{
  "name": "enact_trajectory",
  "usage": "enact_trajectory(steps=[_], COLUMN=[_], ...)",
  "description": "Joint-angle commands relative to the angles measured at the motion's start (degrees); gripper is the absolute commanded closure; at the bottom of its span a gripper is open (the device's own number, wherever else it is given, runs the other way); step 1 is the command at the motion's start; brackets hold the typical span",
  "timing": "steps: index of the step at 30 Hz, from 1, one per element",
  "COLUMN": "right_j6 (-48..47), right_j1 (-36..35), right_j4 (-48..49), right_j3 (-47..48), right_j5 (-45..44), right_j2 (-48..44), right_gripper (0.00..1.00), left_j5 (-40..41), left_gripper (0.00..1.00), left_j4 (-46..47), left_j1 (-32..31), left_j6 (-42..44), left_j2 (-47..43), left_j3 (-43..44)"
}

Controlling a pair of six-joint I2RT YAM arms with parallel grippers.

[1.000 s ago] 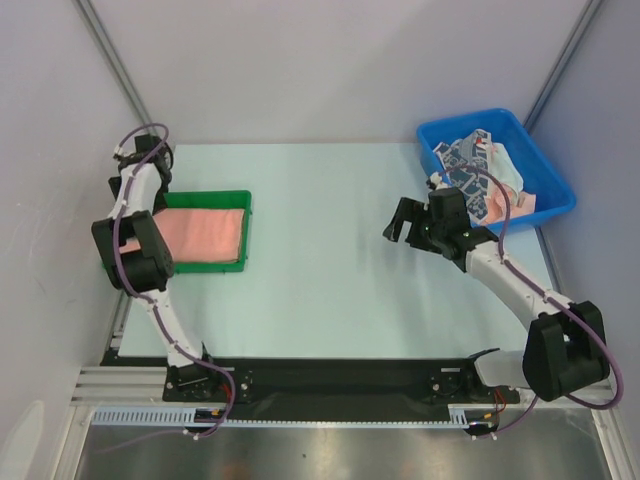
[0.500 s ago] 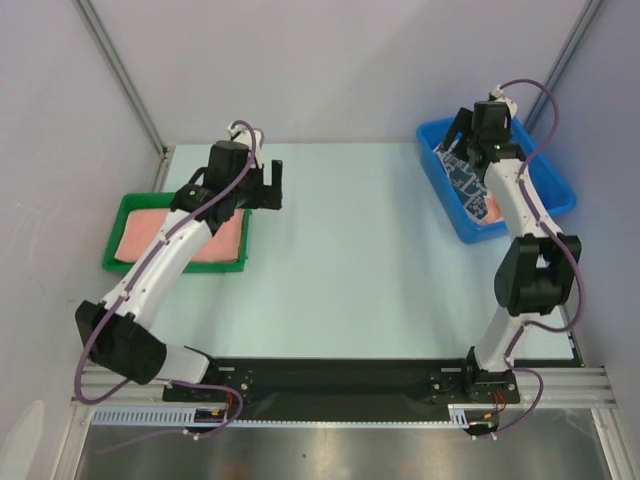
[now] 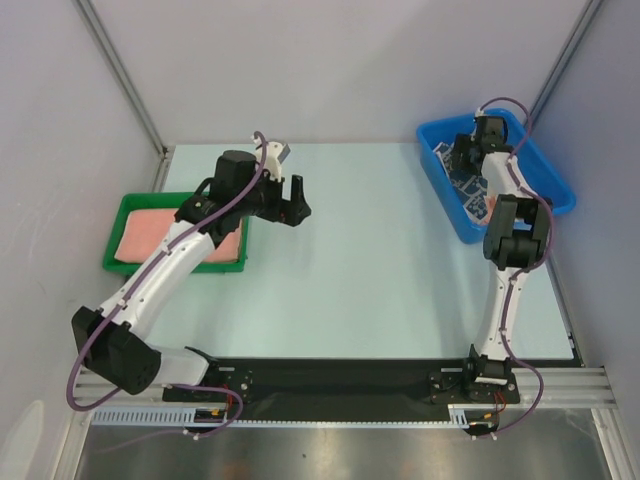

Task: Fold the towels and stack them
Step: Grab crumpled towel

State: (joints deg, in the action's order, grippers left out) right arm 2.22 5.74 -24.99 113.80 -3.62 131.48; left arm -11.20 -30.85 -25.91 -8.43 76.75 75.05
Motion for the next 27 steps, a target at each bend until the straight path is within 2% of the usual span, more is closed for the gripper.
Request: enact_trajectory(steps=[1, 2, 3, 4, 6, 10, 13, 15, 18, 23, 25, 26, 27], right_j6=[-7.1, -7.2, -7.5, -7.8, -8.1, -8.1, -9.0, -9.1, -8.3, -1.4, 2.0, 6.1, 8.0], right_j1=[-0.1, -0.1, 0.0, 0.0, 0.0, -0.7, -2.6, -4.1, -9.1, -18.5, -21.0, -21.7, -23.2], right_j4=[0.4, -0.6, -1.1, -0.9, -0.6, -3.4, -7.3, -9.3, -10.4, -7.6, -6.8, -6.6, -6.0], right_j3=[8.3, 9.6, 10.2, 10.4, 11.0, 18.0, 24.5, 25.7, 22.5, 2.6, -4.3, -13.0, -17.3], right_j5=[1.0, 1.0, 0.8, 0.2, -2.2, -6.9, -8.7, -8.4, -4.1, 5.3, 6.4, 7.0, 9.3], right_j2=[3.8, 4.7, 5.3, 5.1, 4.0, 0.3, -4.0, -10.1, -21.2, -40.6, -48.8, -51.6, -54.1], right_gripper=[0.25, 0.32, 0.43, 0.77, 1.00, 1.00, 1.00, 1.00, 1.00, 1.00, 1.00, 1.00, 1.00], left_j5=[-4.5, -4.3, -3.7, -3.3, -3.1, -5.6, -3.0, -1.5, -0.2, -0.8, 2.4, 3.8, 6.4], left_gripper=[0.08, 0.08, 0.08, 0.09, 0.10, 0.10, 0.08, 0.07, 0.00, 0.00, 0.00, 0.00, 0.00], left_j4=[3.0, 2.8, 2.7, 2.6, 2.3, 2.7, 1.9, 2.2, 2.8, 2.5, 1.2, -0.2, -0.7], left_j1=[0.0, -0.1, -0.1, -0.1, 0.0, -0.1, -0.1, 0.1, 1.0, 1.7, 1.9, 2.2, 2.4], left_j6=[1.0, 1.0, 0.9, 1.0, 1.0, 1.3, 0.6, -0.9, -4.1, -7.5, -7.8, -8.4, -8.6], left_j2=[0.1, 0.2, 0.4, 0.9, 1.3, 1.3, 0.5, -0.5, -2.2, -6.8, -8.5, -9.3, -10.1], left_j3=[0.5, 0.5, 0.5, 0.6, 0.9, 0.6, 1.8, 1.9, 2.8, 2.8, 2.1, 1.7, 0.0])
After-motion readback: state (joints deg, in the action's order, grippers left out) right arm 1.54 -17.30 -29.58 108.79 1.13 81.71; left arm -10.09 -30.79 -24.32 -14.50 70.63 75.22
